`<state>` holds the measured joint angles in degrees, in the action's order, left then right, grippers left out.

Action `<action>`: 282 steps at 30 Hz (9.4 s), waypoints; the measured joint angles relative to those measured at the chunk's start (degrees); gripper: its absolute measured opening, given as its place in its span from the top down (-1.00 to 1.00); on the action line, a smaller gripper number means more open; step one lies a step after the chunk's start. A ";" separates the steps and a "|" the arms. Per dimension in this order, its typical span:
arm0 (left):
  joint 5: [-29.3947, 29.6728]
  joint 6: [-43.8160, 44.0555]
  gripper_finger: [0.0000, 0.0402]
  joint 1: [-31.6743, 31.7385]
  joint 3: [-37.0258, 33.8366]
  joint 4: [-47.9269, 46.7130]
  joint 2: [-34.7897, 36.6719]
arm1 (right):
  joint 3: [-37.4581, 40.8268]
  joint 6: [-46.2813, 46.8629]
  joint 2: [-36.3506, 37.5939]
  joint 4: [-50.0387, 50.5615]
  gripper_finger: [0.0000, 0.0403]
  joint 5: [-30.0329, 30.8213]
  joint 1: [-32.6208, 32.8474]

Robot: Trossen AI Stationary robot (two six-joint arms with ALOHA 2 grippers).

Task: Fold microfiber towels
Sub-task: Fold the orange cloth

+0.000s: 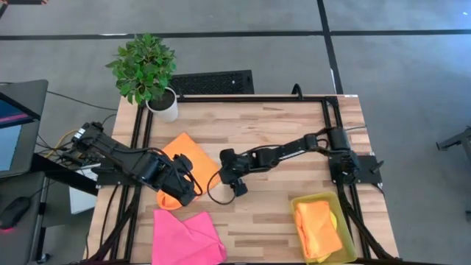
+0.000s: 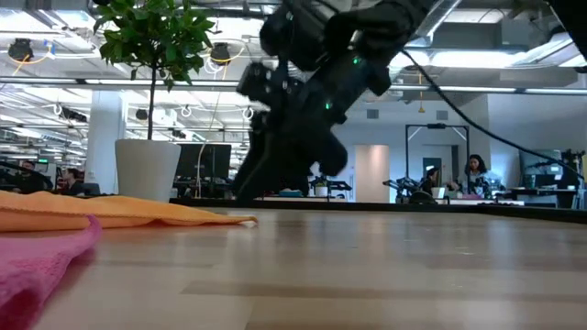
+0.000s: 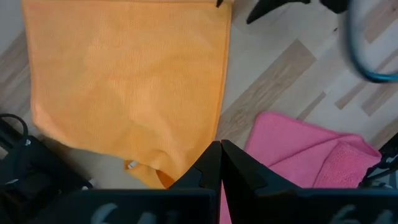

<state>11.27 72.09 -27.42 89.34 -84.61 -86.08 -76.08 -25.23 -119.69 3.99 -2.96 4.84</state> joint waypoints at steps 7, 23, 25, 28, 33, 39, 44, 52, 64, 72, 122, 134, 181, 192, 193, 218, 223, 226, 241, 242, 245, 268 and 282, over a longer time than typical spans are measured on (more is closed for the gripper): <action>-0.03 0.44 1.00 0.00 0.00 -0.16 -0.01 | -2.11 -2.40 -2.76 1.24 -0.21 -0.01 -2.03; 0.04 0.55 1.00 0.00 0.00 -0.49 -0.02 | -2.55 -4.77 -4.74 5.79 -0.20 0.28 -2.63; 0.04 0.53 1.00 0.00 0.00 -0.49 -0.02 | -2.51 -3.15 -4.81 6.06 -0.15 0.09 -2.69; 0.04 0.55 1.00 0.00 0.00 -0.49 -0.02 | -2.44 -2.84 -4.51 6.23 0.01 0.13 -2.75; -0.02 0.55 1.00 0.00 0.00 -0.49 -0.02 | -2.33 -1.24 -4.53 6.69 0.46 -0.85 -2.97; -0.04 0.55 1.00 0.00 0.00 -0.49 -0.02 | -2.35 2.50 -4.57 7.11 0.95 -1.82 -3.75; -0.07 0.59 1.00 0.00 0.00 -0.49 -0.03 | -2.44 6.14 -3.72 9.04 0.92 -2.57 -4.40; -0.31 -0.76 1.00 0.01 -0.04 -0.52 -0.35 | -1.89 10.25 5.62 25.90 0.98 -3.25 -5.78; 0.84 -3.57 0.71 1.25 -0.04 -0.41 -0.35 | -2.07 10.31 11.42 36.44 0.98 -2.89 -6.97; -6.74 -8.83 0.51 1.63 -7.81 5.23 -0.87 | -2.07 10.27 11.60 37.84 0.99 -2.93 -8.37; -21.97 -69.58 0.56 1.92 -35.74 42.84 -5.81 | -2.22 10.76 11.73 37.22 0.99 -3.19 -10.99; -19.58 -61.41 0.79 1.49 -35.74 41.67 -5.84 | -2.22 10.33 11.73 37.24 0.98 -3.20 -11.76; 15.95 -23.54 1.00 20.29 -15.48 17.80 20.69 | -2.18 26.84 39.71 50.86 0.99 20.70 -10.99; 21.57 -51.96 1.00 37.17 1.09 14.04 7.54 | -2.18 27.00 43.31 49.33 0.99 34.92 -14.22; 22.12 -53.90 1.00 38.25 1.97 14.15 5.94 | -2.18 26.84 43.29 49.33 0.99 35.81 -15.07; 16.84 -52.71 1.00 30.81 7.58 1.63 -2.30 | 1.52 39.80 42.96 63.63 0.99 26.12 -4.77; 13.33 -46.82 1.00 25.51 4.87 1.18 -2.29 | 3.42 42.82 40.78 63.83 0.99 22.18 -1.56; 11.48 -43.39 1.00 22.37 3.29 1.35 -2.27 | 3.44 43.89 39.80 63.90 0.99 19.87 0.49; -1.94 -27.35 1.00 9.20 -8.61 7.62 -2.21 | 3.42 46.24 29.13 60.87 0.99 14.77 8.63; -2.93 -26.58 1.00 8.70 -9.35 8.56 -2.21 | 3.42 46.24 28.44 60.60 0.99 14.50 8.68; -5.08 -24.93 1.00 7.67 -11.48 11.42 -2.21 | 3.42 45.84 26.07 59.55 0.99 12.23 8.63; -0.44 -25.00 1.00 16.77 -22.23 17.42 -2.19 | 3.44 38.82 22.83 51.30 0.99 20.20 -2.38; 3.09 -34.85 1.00 26.42 -28.81 24.22 -2.19 | 3.44 37.20 22.83 50.19 0.99 19.61 -8.75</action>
<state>14.36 37.24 -1.00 60.53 -60.39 -88.27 -72.64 11.97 -96.86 54.18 16.64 -3.91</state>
